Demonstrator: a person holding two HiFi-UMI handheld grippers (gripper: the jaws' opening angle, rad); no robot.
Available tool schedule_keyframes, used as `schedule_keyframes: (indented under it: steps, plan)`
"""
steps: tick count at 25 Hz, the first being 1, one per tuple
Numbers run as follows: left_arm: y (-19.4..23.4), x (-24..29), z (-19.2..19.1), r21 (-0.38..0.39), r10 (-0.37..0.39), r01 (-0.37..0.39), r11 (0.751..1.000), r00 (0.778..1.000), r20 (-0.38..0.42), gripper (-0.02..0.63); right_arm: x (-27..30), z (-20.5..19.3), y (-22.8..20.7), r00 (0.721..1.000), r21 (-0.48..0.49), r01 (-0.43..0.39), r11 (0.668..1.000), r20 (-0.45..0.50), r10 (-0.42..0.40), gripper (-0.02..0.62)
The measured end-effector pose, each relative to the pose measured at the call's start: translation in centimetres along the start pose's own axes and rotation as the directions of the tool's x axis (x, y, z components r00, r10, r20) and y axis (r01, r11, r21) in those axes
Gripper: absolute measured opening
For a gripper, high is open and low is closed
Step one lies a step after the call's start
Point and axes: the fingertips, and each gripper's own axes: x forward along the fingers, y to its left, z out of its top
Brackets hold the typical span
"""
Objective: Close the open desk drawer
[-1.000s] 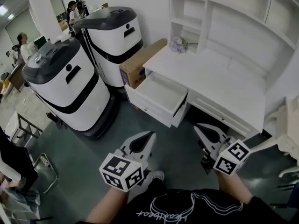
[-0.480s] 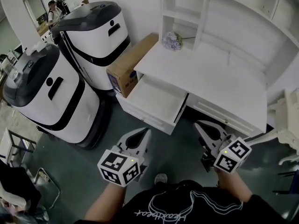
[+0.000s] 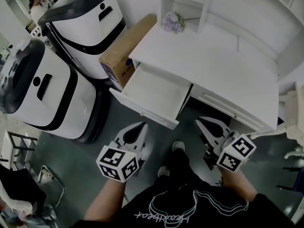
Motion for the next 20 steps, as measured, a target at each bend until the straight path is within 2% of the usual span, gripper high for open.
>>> schedule_keyframes:
  steps: [7, 20]
  plan:
    - [3.3, 3.1, -2.5, -0.052, 0.06, -0.062, 0.997, 0.997, -0.049, 0.003, 3.4, -3.0, -3.1, 0.995, 0.05, -0.035, 0.998, -0.09, 0.039, 0.007]
    - [9.4, 7.5, -8.0, -0.125, 0.113, -0.13, 0.984, 0.984, -0.14, 0.003, 7.9, -7.2, -6.4, 0.97, 0.095, -0.067, 0.993, -0.228, 0.088, 0.006]
